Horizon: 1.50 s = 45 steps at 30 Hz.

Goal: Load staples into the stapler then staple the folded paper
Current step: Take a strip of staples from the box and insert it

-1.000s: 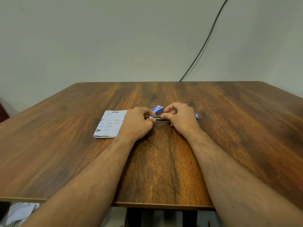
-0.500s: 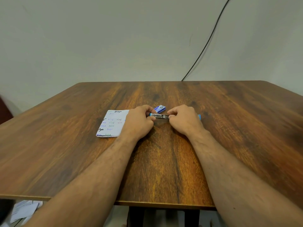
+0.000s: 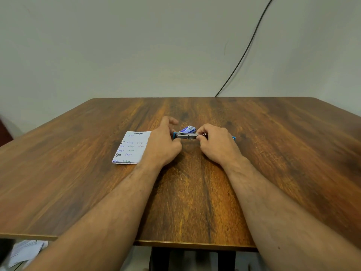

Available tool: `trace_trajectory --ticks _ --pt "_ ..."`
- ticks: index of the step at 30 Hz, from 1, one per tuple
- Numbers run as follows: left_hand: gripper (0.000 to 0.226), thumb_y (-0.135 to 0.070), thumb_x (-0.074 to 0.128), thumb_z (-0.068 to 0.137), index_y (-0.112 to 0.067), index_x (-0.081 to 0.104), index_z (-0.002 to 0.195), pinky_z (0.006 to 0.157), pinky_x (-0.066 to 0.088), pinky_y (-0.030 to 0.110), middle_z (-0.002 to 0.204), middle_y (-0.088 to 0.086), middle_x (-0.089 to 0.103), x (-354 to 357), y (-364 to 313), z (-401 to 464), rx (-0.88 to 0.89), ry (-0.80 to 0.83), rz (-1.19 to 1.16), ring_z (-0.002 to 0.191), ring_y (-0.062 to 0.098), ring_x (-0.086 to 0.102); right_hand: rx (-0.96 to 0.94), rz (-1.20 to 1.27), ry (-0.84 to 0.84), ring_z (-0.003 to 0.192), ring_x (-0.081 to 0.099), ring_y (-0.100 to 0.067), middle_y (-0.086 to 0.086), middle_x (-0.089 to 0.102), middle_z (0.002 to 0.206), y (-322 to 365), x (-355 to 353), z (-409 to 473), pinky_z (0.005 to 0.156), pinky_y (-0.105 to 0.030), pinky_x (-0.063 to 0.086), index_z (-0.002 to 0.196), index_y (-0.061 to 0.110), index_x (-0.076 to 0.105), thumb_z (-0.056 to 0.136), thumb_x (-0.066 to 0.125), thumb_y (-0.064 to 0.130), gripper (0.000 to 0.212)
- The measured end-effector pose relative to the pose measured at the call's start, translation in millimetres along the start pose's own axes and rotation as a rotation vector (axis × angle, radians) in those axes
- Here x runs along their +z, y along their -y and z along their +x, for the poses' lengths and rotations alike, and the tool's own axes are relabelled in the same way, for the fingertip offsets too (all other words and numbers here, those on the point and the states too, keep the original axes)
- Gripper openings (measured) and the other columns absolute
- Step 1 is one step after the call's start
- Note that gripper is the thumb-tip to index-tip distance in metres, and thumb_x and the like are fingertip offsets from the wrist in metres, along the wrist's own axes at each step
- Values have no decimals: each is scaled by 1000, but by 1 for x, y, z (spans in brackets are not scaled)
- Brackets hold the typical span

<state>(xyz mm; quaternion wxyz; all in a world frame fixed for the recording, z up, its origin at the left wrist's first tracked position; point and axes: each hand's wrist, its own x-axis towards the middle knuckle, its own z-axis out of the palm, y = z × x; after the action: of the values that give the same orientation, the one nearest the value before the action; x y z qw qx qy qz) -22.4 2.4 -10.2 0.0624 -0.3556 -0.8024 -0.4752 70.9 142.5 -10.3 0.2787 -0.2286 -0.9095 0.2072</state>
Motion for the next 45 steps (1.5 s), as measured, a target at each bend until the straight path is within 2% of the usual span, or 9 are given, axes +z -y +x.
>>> trace_trajectory --ticks 4,8,12,16,23,31,37,42,45 --pt "80 -2 59 76 -34 35 145 68 47 21 82 -9 67 -4 0 -3 42 -7 -45 73 7 63 -77 13 -15 104 62 -21 1 72 110 1 0 0 92 -37 47 107 20 70 95 61 24 15" --pt "43 -7 63 82 -29 74 117 79 40 20 102 -9 66 -5 -3 -1 24 45 90 91 9 59 -116 8 -33 104 63 -21 -1 71 111 1 0 0 93 -37 46 110 18 70 94 62 21 18" --pt "57 -3 62 80 -32 63 129 74 44 16 92 -12 66 -5 -2 -1 39 31 38 83 10 60 -129 16 -37 105 62 -20 -1 71 112 1 0 0 94 -34 45 111 17 70 95 61 22 19" --pt "40 -5 66 80 -27 75 112 82 45 23 101 -8 68 -3 0 2 14 10 54 90 10 60 -131 29 -37 105 61 -18 -1 70 112 -1 1 1 91 -28 41 112 17 70 95 62 21 19" --pt "19 -10 71 82 -27 68 90 71 43 25 79 -17 65 -1 3 3 -4 -34 32 77 9 61 -107 83 -52 99 55 -11 3 66 109 -1 1 0 82 -21 35 108 19 69 93 62 18 17" --pt "16 -13 68 88 -28 70 95 72 41 27 79 -12 67 2 4 5 -24 -26 57 76 12 59 -64 190 -108 78 59 -7 9 67 87 -2 0 -1 73 -24 44 94 22 67 84 65 15 12" --pt "14 -16 63 94 -26 70 100 76 39 27 88 -10 65 2 4 6 -54 20 82 87 14 59 -9 205 -97 67 58 3 17 64 77 -4 -2 0 59 -6 39 89 23 72 84 67 15 10" --pt "13 -19 61 95 -26 70 103 84 47 32 99 -4 71 3 5 7 -71 39 108 94 17 61 -8 197 -90 81 63 -4 16 69 83 -5 -2 2 79 -27 54 86 24 76 87 68 19 9" --pt "13 -21 59 97 -27 69 105 81 44 32 99 -5 69 3 5 7 -74 52 115 94 16 60 13 252 -118 76 67 -8 14 72 83 -6 -2 3 80 -38 60 82 26 76 85 74 25 4"
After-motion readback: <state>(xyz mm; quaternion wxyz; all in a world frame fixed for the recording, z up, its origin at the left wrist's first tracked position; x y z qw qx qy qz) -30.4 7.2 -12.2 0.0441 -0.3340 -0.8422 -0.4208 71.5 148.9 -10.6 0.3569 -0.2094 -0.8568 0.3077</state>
